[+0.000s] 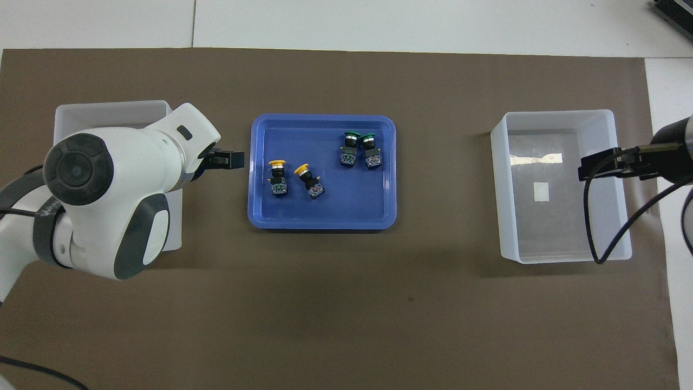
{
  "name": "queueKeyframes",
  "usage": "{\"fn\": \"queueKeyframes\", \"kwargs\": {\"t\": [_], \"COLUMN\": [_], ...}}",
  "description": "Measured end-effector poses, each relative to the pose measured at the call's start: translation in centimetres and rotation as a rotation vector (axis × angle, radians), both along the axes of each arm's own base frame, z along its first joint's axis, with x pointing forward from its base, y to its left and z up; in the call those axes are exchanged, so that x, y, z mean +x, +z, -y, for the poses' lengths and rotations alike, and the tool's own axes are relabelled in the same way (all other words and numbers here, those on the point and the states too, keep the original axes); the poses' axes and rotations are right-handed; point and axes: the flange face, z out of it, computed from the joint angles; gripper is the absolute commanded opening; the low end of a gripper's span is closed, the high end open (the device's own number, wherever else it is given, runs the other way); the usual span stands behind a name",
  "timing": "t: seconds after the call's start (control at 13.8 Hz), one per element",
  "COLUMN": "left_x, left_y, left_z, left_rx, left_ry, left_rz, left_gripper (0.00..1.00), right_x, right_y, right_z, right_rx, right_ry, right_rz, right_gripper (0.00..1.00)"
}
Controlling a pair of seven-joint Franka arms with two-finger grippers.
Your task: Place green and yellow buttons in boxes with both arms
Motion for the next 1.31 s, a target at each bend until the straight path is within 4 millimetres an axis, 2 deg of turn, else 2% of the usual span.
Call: {"fn": "queueKeyframes", "kwargs": {"t": [0.29,0.51,0.65,0.94,1.16,1.31], "left_x": [0.0,-0.2,-0.4,-0.6,-0.8,-1.2], "left_y": [-1.5,-1.9,-2.7,-6.9,-9.6,-11.0], "left_z": [0.1,0.2,0.5,3.4,4.9,6.1], "left_rx": [-0.016,-0.017,-0.013,-0.037,-0.042,-0.054], "left_ry": [-0.001,-0.004,-0.01,-0.013,-0.004,0.018], "left_rz": [0.036,0.037,0.025,0.021,-0.005,-0.019], "left_gripper": [1.0,1.0,1.0,1.0,1.0,1.0], "right_x": [0.6,2.2,3.6,6.1,7.2,7.8], "right_y": [-0.3,-1.9,-3.8,-8.7,-12.8,-15.8], "right_z": [-0.7,-3.6,-6.2,-11.9,-16.7,-19.0], "right_rx": [0.0,0.003,0.01,0.028,0.04,0.04], "right_ry": [0.013,0.045,0.031,-0.025,-0.072,-0.094], "right_rz": [0.028,0.067,0.091,0.119,0.128,0.11], "right_gripper": [1.0,1.0,1.0,1.0,1.0,1.0]}}
